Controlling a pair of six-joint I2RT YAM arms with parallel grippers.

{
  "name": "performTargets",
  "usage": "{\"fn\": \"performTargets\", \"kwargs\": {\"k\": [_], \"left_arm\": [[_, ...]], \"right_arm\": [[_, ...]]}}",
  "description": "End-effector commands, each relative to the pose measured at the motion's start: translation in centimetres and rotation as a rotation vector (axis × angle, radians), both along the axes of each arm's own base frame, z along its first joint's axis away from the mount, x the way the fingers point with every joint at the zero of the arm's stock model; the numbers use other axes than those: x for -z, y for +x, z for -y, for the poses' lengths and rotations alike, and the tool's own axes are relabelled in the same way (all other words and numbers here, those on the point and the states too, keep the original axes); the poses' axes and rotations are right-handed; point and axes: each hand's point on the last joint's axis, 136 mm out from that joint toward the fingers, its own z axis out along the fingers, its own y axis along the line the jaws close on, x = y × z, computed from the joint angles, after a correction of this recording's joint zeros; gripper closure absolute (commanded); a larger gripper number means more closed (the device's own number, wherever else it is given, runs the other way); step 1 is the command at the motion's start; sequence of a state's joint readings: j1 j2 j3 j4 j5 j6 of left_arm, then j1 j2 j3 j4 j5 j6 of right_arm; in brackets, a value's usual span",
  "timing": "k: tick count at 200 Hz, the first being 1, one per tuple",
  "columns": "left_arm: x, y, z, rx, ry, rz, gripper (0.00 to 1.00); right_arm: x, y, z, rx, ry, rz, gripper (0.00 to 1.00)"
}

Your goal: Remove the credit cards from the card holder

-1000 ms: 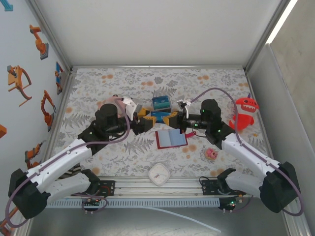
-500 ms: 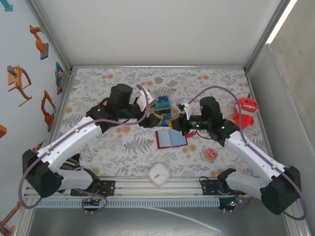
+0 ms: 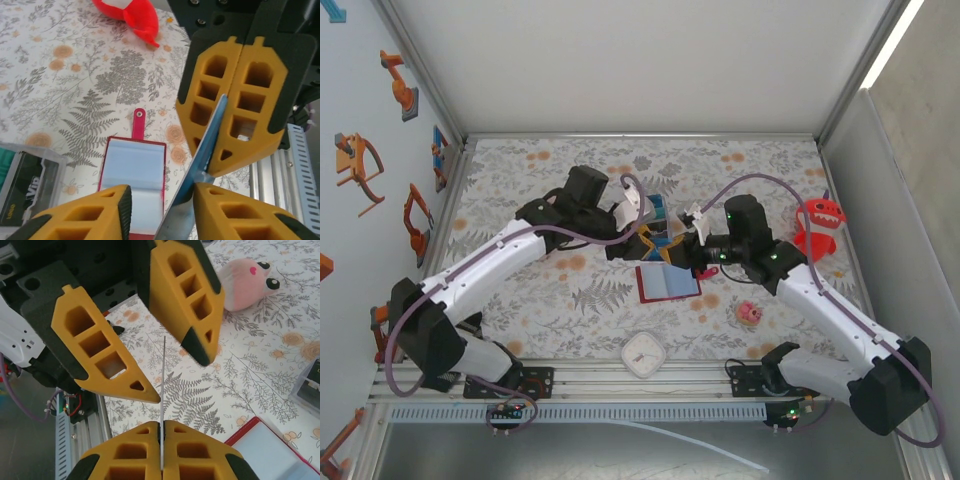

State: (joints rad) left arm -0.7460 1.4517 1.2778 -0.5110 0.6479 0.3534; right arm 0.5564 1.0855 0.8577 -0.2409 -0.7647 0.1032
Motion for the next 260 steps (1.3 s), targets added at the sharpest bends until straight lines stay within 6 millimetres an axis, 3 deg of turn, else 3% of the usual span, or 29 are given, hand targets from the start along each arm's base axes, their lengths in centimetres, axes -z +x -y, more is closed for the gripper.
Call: {"fn": "performTargets", "kwargs": {"k": [1, 22, 35, 46, 63, 91, 135, 145, 165, 179, 212, 260], "left_arm": [[-0.8, -0.4, 0.5, 0.061, -0.031, -0.013, 0.73], [-0.6, -0.3, 0.6, 0.075, -0.032, -0.014, 0.95], [-0.6, -0.1, 0.7, 0.076, -0.033, -0.006, 0.99], [-0.5, 0.3, 0.6, 0.054, -0.024, 0.001, 1.0], [-0.2, 1.6, 0.2, 0.002, -0.001, 0.023, 1.0], [0.9, 4.4, -0.7, -0.091, 0.053, 0.095, 1.0], [2.2, 10.2, -1.5, -0.165, 0.029, 0.213, 1.0], [2.5, 11.6, -1.6, -0.17, 0.028, 0.228, 1.0], [3.9, 14.1, -1.4, -0.159, 0.06, 0.239, 1.0], [4.9, 15.6, -1.2, -0.149, 0.086, 0.241, 1.0], [7.0, 18.5, -0.7, -0.133, 0.129, 0.255, 1.0], [9.2, 20.6, 0.4, -0.102, 0.153, 0.263, 1.0]], "right_arm": [[-1.1, -0.2, -0.3, -0.032, 0.015, 0.028, 1.0], [-0.8, 0.1, -0.1, -0.012, 0.005, 0.03, 1.0], [-0.5, 0.6, 0.2, 0.025, -0.015, 0.036, 0.99], [-0.1, 1.2, 0.6, 0.068, -0.036, 0.044, 0.86], [0.5, 2.3, 1.5, 0.155, -0.082, 0.064, 0.55], [1.4, 3.9, 3.7, 0.317, -0.157, 0.087, 0.4], [2.6, 6.5, 8.2, 0.629, -0.291, 0.059, 0.31], [2.7, 6.7, 9.0, 0.678, -0.31, 0.047, 0.3], [2.7, 6.9, 10.4, 0.761, -0.329, 0.029, 0.2], [2.5, 6.9, 11.1, 0.802, -0.329, 0.028, 0.19], [2.3, 6.6, 12.0, 0.853, -0.312, 0.024, 0.19], [2.4, 6.4, 12.9, 0.907, -0.306, 0.017, 0.18]]}}
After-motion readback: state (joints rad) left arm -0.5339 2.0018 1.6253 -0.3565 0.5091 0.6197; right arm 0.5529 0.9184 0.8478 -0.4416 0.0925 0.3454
